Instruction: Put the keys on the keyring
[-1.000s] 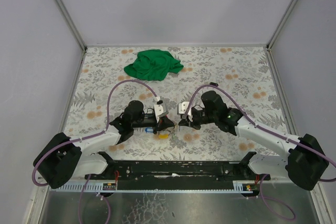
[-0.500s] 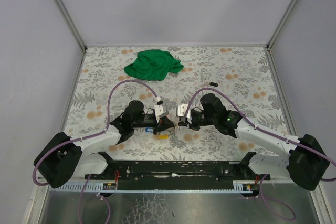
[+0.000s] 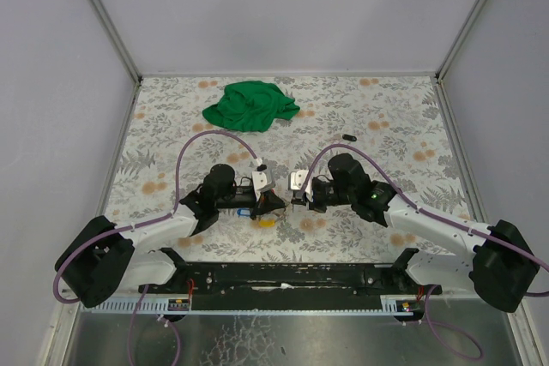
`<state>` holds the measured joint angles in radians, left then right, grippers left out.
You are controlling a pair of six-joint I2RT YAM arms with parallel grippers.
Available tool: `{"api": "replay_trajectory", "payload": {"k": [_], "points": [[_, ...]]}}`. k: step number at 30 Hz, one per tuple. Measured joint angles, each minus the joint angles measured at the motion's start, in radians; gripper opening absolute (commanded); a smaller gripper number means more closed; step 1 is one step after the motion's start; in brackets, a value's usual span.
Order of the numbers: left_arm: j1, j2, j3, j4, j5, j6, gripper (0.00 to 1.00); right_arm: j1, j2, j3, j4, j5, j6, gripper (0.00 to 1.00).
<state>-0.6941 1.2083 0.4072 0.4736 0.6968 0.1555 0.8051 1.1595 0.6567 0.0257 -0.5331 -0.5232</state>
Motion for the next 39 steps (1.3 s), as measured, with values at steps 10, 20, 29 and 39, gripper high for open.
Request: {"api": "replay_trajectory", "payload": {"k": [10, 20, 29, 39], "points": [[0.000, 0.000, 0.000, 0.000, 0.000, 0.000, 0.00, 0.001, 0.000, 0.000, 0.011, 0.000, 0.001, 0.00], [0.000, 0.000, 0.000, 0.000, 0.000, 0.000, 0.00, 0.006, 0.001, 0.000, 0.011, -0.001, 0.001, 0.00], [0.000, 0.000, 0.000, 0.000, 0.000, 0.000, 0.00, 0.006, 0.008, 0.000, 0.011, 0.000, 0.007, 0.00], [0.000, 0.004, 0.000, 0.000, 0.000, 0.000, 0.00, 0.006, 0.001, 0.000, 0.017, 0.005, 0.011, 0.00]]}}
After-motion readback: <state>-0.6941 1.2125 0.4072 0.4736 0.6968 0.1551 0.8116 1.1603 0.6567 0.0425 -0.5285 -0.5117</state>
